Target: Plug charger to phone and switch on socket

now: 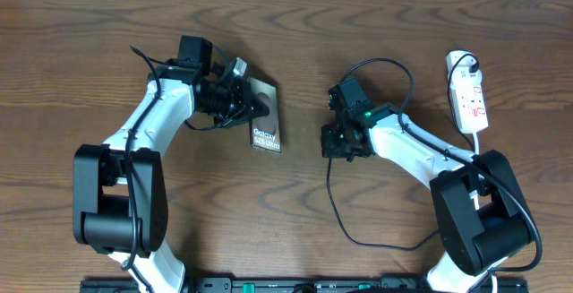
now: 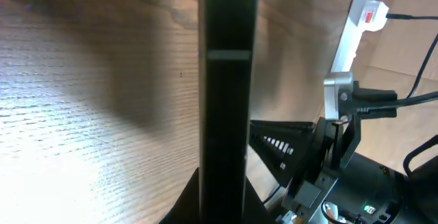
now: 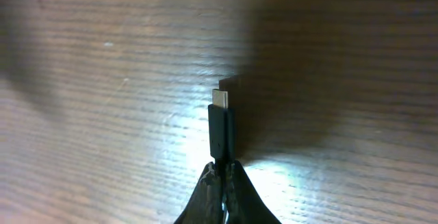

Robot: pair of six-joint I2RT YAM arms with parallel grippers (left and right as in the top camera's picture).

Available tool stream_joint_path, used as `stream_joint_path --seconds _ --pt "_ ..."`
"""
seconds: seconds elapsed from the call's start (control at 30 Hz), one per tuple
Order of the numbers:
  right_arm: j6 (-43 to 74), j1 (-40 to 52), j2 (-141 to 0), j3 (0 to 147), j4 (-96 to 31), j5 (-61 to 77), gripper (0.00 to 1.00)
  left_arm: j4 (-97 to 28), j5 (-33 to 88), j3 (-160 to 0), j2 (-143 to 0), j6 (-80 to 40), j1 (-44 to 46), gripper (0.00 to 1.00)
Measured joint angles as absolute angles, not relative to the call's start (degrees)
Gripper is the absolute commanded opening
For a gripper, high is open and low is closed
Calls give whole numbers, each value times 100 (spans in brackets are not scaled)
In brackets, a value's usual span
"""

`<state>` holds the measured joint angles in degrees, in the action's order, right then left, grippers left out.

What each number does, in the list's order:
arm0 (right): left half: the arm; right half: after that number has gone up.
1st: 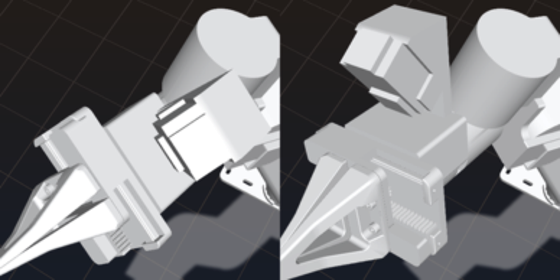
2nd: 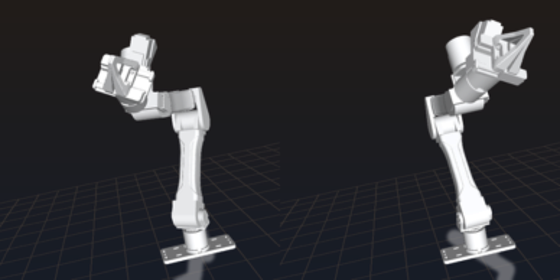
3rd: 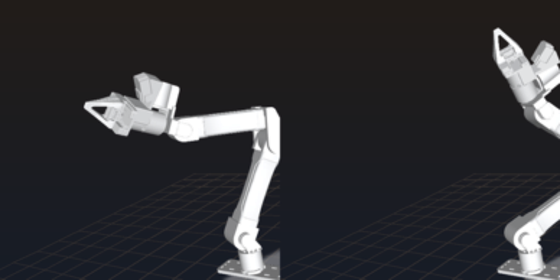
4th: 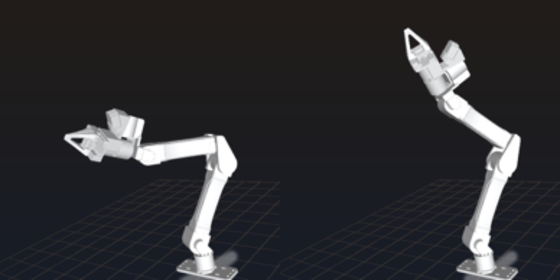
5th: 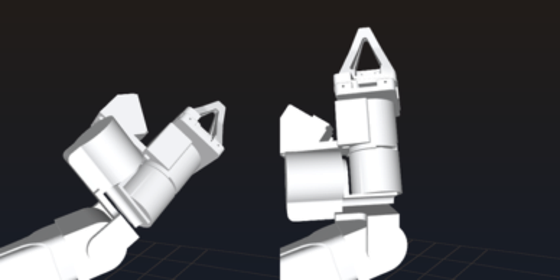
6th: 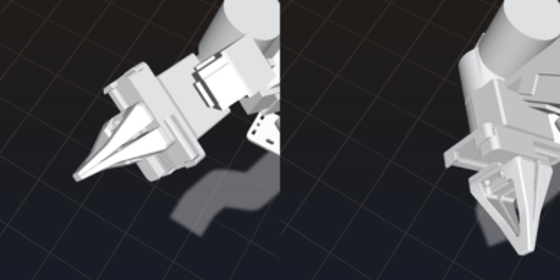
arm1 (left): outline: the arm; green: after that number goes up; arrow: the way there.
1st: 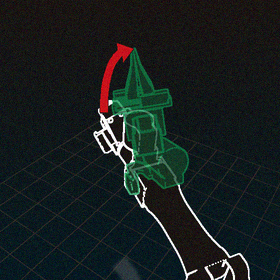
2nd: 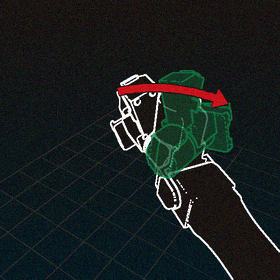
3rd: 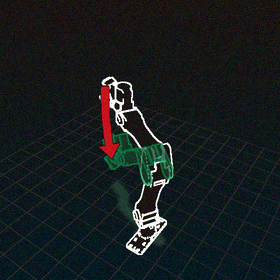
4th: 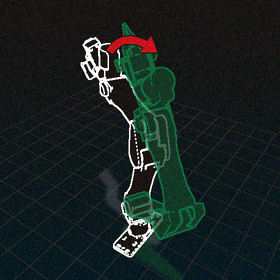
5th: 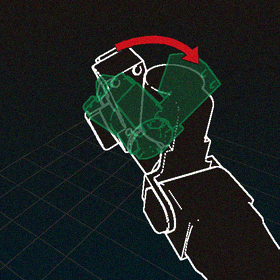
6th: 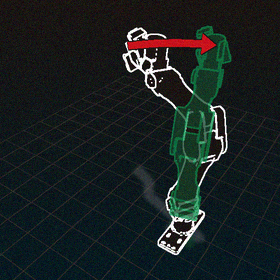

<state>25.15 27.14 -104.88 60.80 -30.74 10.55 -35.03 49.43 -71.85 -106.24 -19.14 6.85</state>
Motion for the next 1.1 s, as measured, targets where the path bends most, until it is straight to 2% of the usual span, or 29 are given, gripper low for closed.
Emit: stream_joint_path --seconds 0.23,0.43,0.6,0.8,1.1 --pt "1859 2578 -10488 6080 -3114 2156 1 -3387 4943 -7185 -10624 -1927 685 7" --pt "779 1695 -10383 6080 -3371 4285 1 -2744 5284 -7185 -10604 -1959 622 7" --pt "47 1494 -10333 6080 -3570 5714 1 -2152 5677 -7185 -10287 -2209 340 7" --pt "-755 1787 -10331 6080 -3638 6888 1 -1756 6145 -7185 -9605 -2512 -73 7" --pt "-1221 2593 -9953 6080 -3616 7181 1 -1761 6796 -7185 -9406 -2596 -585 7"
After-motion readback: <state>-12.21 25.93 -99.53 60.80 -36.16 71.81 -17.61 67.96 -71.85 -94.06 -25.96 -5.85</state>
